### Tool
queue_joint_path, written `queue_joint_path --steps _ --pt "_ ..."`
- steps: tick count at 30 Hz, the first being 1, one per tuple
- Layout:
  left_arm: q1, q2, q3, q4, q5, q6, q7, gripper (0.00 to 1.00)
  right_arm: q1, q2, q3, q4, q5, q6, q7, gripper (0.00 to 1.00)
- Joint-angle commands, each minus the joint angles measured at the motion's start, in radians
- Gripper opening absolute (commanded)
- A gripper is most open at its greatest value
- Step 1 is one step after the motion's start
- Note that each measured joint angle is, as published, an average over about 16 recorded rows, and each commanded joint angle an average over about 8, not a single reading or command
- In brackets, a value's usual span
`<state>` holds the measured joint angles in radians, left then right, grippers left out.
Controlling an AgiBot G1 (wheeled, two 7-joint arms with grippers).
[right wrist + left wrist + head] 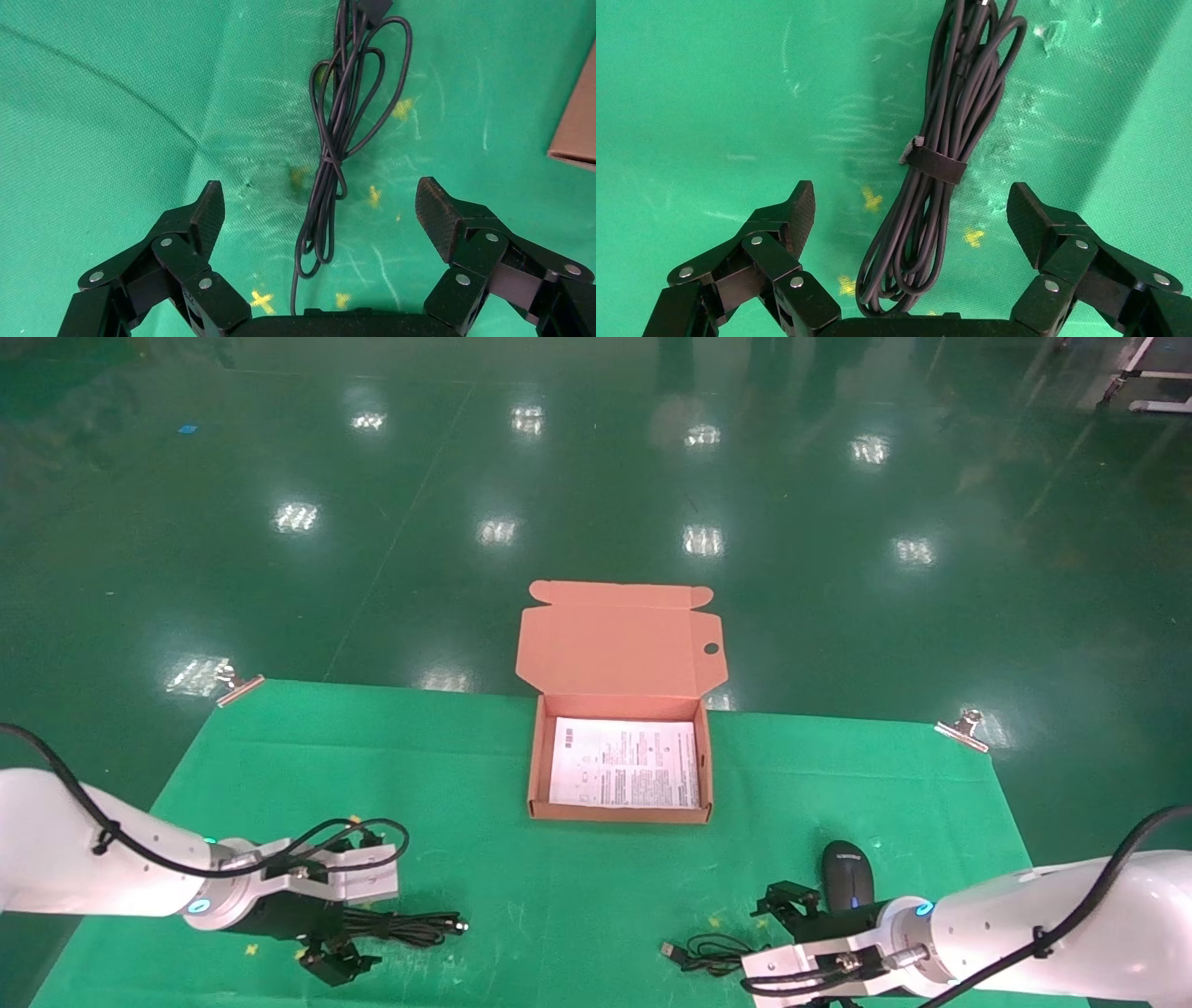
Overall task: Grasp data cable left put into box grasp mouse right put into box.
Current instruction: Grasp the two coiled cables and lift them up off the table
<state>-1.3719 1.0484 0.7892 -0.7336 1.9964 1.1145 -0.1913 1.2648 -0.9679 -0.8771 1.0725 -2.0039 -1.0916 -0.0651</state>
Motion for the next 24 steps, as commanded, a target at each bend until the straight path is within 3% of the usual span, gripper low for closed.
queue_joint_path --steps 1,3,4,6,11,12,14,24 --pt "-0.002 0.005 0.001 0.016 0.0 -0.004 0.01 1.0 -0.004 -0.005 -0.002 -0.008 -0.006 0.011 -0.002 1.0" --pt "-0.004 0.009 0.001 0.031 -0.001 -0.006 0.017 1.0 -0.005 -0.01 -0.003 -0.017 -0.01 0.017 -0.005 1.0" --pt "-0.005 0.011 0.001 0.037 -0.001 -0.008 0.019 0.92 -0.006 -0.013 -0.004 -0.021 -0.012 0.019 -0.007 1.0" --pt "-0.007 0.015 0.001 0.049 -0.002 -0.01 0.024 0.67 -0.006 -0.017 -0.006 -0.029 -0.015 0.023 -0.01 0.98" --pt "-0.011 0.022 0.0 0.076 -0.004 -0.015 0.03 0.05 -0.005 -0.024 -0.01 -0.045 -0.022 0.032 -0.018 0.35" --pt "-0.011 0.023 0.0 0.079 -0.005 -0.016 0.031 0.0 -0.005 -0.025 -0.011 -0.046 -0.024 0.033 -0.019 0.23" --pt "-0.012 0.025 -0.001 0.083 -0.005 -0.018 0.032 0.0 -0.005 -0.026 -0.012 -0.048 -0.026 0.036 -0.021 0.0" --pt "-0.011 0.023 -0.001 0.076 -0.005 -0.016 0.03 0.0 -0.004 -0.024 -0.011 -0.045 -0.023 0.033 -0.018 0.0"
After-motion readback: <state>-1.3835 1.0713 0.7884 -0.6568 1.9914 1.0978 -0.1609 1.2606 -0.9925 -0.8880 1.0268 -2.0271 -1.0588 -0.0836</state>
